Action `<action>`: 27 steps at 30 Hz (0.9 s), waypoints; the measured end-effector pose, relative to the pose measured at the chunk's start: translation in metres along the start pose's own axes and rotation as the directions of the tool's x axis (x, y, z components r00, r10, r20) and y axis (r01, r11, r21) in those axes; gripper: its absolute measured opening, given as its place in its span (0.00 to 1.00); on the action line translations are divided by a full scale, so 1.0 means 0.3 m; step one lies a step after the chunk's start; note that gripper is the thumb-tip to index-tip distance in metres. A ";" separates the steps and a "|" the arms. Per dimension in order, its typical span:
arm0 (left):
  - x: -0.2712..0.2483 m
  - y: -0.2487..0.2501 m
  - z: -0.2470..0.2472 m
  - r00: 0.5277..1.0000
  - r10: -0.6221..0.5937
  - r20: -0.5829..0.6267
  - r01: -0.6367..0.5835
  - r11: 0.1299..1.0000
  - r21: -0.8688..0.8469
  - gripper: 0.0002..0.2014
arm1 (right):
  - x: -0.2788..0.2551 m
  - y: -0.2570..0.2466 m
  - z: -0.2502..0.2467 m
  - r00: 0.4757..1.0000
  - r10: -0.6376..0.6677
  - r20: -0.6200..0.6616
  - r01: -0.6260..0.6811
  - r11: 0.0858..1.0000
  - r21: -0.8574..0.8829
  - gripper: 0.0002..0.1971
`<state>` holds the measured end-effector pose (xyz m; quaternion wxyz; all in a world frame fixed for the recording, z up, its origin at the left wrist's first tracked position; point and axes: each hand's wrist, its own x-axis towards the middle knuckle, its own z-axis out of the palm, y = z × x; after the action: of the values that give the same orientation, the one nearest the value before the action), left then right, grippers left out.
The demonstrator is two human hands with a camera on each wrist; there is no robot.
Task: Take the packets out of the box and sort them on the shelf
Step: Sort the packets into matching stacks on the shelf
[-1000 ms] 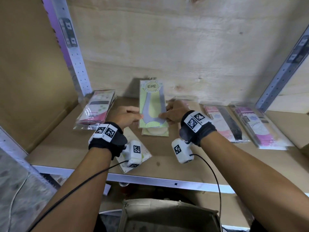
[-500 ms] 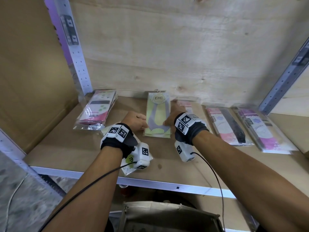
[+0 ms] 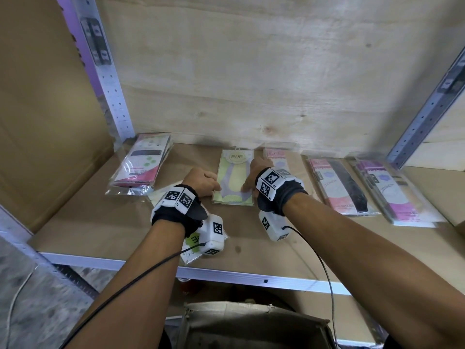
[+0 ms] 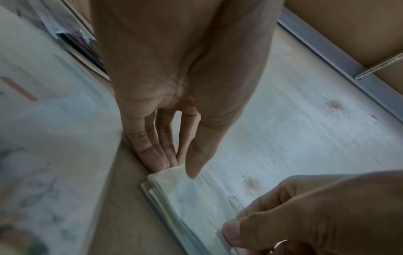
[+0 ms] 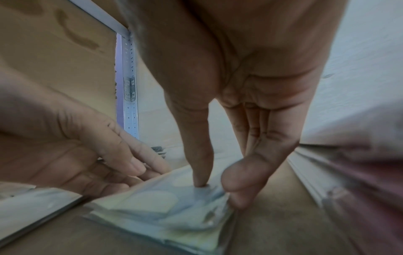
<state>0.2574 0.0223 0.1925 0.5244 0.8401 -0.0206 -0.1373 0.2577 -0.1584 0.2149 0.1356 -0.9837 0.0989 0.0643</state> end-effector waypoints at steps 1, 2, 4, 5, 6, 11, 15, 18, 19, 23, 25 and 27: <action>-0.002 0.001 0.000 1.000 -0.007 -0.002 0.007 1.000 0.006 0.09 | -0.002 -0.001 0.000 1.000 0.001 0.007 -0.001 1.000 -0.006 0.20; -0.006 0.003 0.000 1.000 -0.011 -0.010 0.012 1.000 0.011 0.08 | 0.000 -0.001 0.001 1.000 -0.001 0.009 0.002 1.000 -0.010 0.20; -0.013 0.008 0.000 1.000 -0.015 -0.024 0.015 1.000 0.016 0.10 | -0.009 -0.004 -0.001 1.000 -0.003 -0.001 0.003 1.000 -0.011 0.19; -0.018 0.012 0.000 1.000 -0.014 -0.025 0.015 1.000 0.020 0.09 | -0.016 -0.007 -0.003 1.000 -0.012 -0.014 0.012 1.000 -0.019 0.17; -0.025 0.018 -0.003 1.000 -0.014 -0.023 0.014 1.000 0.027 0.05 | -0.023 -0.011 -0.005 0.999 -0.026 -0.027 0.025 0.999 -0.036 0.15; -0.077 0.036 -0.088 0.988 0.075 -0.137 -0.049 0.981 0.187 0.02 | -0.101 -0.073 -0.053 0.990 -0.107 -0.092 0.097 0.990 -0.106 0.12; -0.140 0.035 -0.185 0.979 0.011 -0.205 0.016 0.991 0.131 0.04 | -0.181 -0.134 -0.061 0.958 -0.288 -0.021 0.288 0.955 0.068 0.14; -0.193 0.008 -0.247 0.973 -0.061 -0.221 0.089 0.989 0.118 0.05 | -0.259 -0.171 -0.029 0.928 -0.366 0.078 0.337 0.908 0.249 0.07; -0.213 -0.004 -0.266 0.970 -0.092 -0.226 0.117 0.988 0.101 0.04 | -0.275 -0.177 -0.013 0.921 -0.378 0.094 0.347 0.906 0.242 0.06; -0.289 -0.056 -0.299 0.942 -0.231 -0.246 0.254 0.965 0.070 0.09 | -0.321 -0.194 0.039 0.925 -0.338 0.174 0.298 0.928 0.222 0.10; -0.321 -0.068 -0.289 0.930 -0.291 -0.223 0.308 0.950 0.043 0.14 | -0.335 -0.205 0.050 0.934 -0.312 0.177 0.270 0.936 0.224 0.12; -0.347 -0.071 -0.275 0.921 -0.344 -0.180 0.345 0.938 -0.026 0.18 | -0.342 -0.217 0.053 0.939 -0.281 0.197 0.212 0.927 0.310 0.12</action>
<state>0.1757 0.1226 0.2294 0.4891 0.8412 0.1750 -0.1502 0.1703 -0.0743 0.2319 0.2934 -0.9436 -0.0351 0.1492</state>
